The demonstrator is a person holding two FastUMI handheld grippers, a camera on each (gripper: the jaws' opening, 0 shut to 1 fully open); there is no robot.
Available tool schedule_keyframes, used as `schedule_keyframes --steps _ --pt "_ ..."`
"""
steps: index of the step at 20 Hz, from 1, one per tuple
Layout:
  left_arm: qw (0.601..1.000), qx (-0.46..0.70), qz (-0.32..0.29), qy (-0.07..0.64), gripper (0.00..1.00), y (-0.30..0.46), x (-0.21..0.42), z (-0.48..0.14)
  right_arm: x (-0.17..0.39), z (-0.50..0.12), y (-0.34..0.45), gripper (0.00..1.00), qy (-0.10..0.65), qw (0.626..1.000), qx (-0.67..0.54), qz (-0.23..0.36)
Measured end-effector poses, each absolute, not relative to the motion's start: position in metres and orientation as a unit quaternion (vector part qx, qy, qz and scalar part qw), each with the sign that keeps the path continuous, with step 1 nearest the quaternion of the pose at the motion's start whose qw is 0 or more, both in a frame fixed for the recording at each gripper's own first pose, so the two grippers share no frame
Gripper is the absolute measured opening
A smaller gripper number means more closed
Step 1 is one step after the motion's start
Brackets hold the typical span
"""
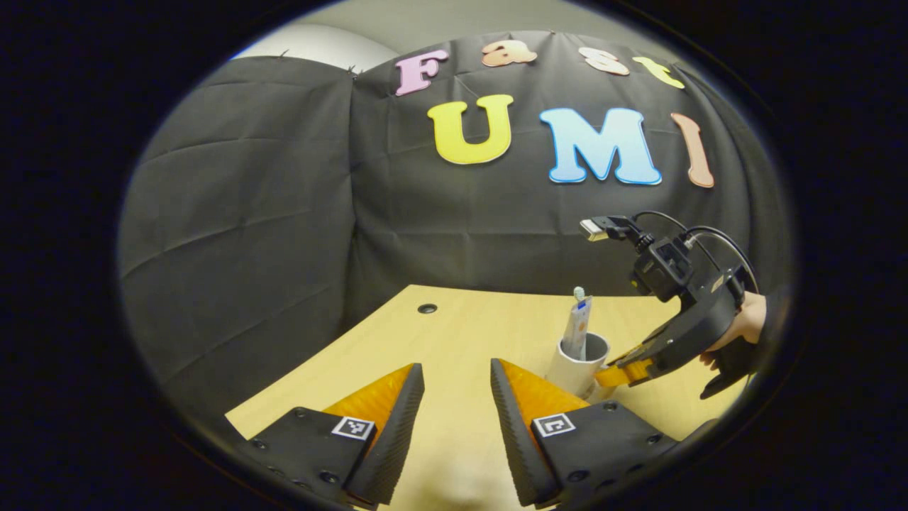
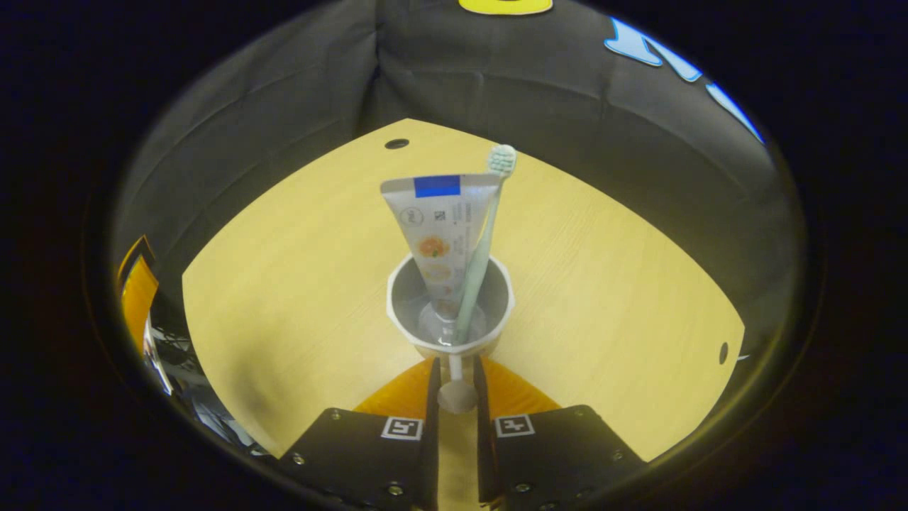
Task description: Put the toothbrush and toothpaste on the desktop into the cup, then pick up the cup and place it on the coaster on the desktop.
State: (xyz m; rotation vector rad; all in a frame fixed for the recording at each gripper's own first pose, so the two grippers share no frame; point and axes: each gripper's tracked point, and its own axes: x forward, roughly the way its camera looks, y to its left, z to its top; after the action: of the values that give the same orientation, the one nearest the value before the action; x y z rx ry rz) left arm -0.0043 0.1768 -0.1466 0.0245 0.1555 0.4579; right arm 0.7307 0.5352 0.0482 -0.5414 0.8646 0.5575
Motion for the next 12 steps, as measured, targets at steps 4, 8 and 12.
schedule_keyframes --steps 4,8,12 --pt "0.973 0.010 0.218 0.073 0.67 0.169 -0.001 -0.141 0.726 0.063 0.536 0.22 0.398 0.845 -0.243 0.263" --pt "0.977 0.010 0.202 0.066 0.67 0.157 0.006 -0.129 0.716 0.092 0.531 0.22 0.377 0.865 -0.209 0.258" --pt "0.983 0.017 0.175 0.055 0.67 0.138 0.020 -0.106 0.712 0.128 0.516 0.20 0.342 0.891 -0.179 0.238"
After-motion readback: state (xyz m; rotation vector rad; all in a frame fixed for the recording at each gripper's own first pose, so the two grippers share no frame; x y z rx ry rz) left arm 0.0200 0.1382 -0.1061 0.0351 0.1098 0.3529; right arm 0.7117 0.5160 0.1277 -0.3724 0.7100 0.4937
